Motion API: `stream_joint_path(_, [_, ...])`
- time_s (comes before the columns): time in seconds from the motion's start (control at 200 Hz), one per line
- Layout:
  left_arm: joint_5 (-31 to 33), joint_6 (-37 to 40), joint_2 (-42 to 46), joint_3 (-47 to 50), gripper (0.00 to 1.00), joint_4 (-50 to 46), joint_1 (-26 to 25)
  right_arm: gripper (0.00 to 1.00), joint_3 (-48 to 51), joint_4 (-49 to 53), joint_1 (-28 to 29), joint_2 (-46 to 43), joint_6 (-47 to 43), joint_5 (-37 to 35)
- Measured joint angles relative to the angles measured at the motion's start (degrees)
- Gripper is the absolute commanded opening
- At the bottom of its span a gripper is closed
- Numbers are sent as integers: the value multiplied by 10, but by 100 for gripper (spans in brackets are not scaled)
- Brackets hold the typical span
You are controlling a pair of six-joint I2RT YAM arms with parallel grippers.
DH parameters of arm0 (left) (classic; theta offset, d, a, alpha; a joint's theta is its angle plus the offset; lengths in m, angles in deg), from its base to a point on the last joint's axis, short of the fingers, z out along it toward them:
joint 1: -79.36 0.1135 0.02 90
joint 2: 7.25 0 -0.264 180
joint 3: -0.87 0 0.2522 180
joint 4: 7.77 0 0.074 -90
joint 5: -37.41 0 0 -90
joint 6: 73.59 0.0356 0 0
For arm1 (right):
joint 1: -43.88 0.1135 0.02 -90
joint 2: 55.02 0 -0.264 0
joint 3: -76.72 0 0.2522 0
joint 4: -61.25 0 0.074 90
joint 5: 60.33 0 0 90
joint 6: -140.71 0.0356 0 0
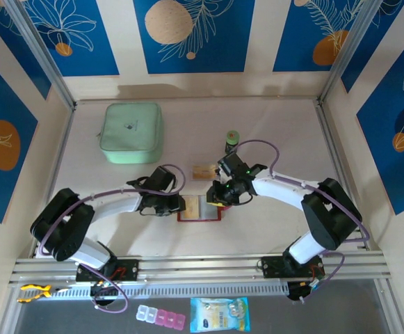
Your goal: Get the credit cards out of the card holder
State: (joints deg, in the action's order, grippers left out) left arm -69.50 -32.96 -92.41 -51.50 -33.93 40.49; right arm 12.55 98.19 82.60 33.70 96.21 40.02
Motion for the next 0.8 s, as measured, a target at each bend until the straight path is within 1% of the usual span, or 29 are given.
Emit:
stream_joint_path(0.24, [-9,-6,8,27,21,36,0,26,-28,4,18,31,0,0])
stream_joint_path(0.49, [-8,-11,31,31,20,33,0,26,-53,5,31,50,0,2])
stream_joint_path(0.665, [-4,-6,35,13,16,14,1,26,-55,4,35,64,0,4])
stream_joint_path(0.8, [-4,5,24,-8,15,9,4,26,-55,4,40,73,0,6])
